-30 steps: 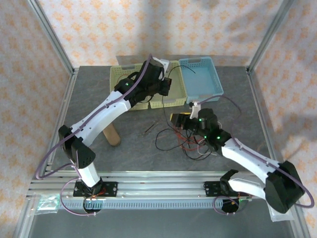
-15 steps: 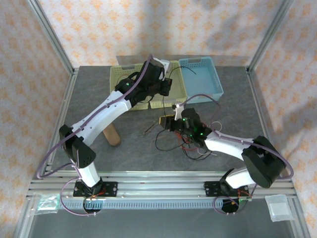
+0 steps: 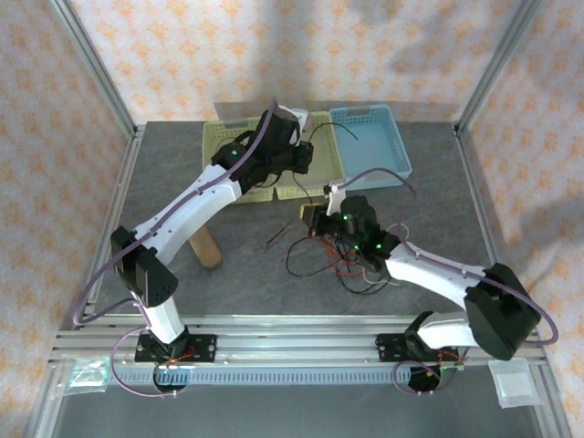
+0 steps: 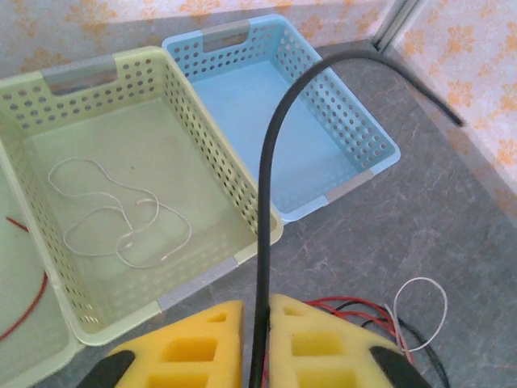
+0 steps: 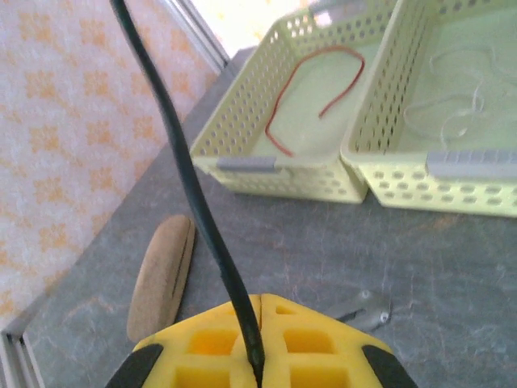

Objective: Untangle the cables

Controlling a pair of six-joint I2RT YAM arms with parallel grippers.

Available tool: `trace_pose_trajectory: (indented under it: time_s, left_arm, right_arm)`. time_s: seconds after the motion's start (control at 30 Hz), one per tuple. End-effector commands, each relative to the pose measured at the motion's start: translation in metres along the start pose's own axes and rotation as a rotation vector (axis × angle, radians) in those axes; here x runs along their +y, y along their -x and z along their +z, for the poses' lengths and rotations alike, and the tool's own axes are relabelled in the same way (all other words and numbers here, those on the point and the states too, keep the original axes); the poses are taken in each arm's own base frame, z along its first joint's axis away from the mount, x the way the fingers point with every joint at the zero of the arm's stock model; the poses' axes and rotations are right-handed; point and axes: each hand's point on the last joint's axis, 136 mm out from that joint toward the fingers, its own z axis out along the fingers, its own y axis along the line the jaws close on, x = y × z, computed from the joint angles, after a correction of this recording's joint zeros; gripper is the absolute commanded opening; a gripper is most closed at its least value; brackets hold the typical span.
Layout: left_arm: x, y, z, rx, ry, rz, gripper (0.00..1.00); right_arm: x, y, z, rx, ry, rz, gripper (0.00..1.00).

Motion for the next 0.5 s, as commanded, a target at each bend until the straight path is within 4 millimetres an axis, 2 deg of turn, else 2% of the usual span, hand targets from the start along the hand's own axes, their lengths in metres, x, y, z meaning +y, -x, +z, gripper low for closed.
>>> trace_pose_trajectory:
  time_s: [0.0,0.13,0.2,0.27,0.47]
  left_arm:
    - [0.000,0.017,-0.002,-0.050,-0.025,-0.042,0.26]
    - [0.011,0.036,-0.019,-0.126,-0.011,-0.091,0.43]
    - [0.015,0.039,-0.025,-0.151,-0.008,-0.100,0.48]
    - [0.016,0.034,-0.027,-0.157,-0.015,-0.095,0.48]
    - [0.001,-0.005,-0.018,-0.116,-0.122,-0.103,0.51]
  right_arm:
    - [0.007,0.051,-0.021,-0.151,-0.070,0.008,0.00]
    - [0.002,0.082,-0.042,-0.230,-0.166,0.056,0.00]
    - [-0.002,0.097,-0.052,-0.261,-0.212,0.106,0.00]
    - [0.000,0.111,-0.060,-0.292,-0.222,0.141,0.00]
    - [0.016,0.159,-0.082,-0.387,-0.201,0.255,0.00]
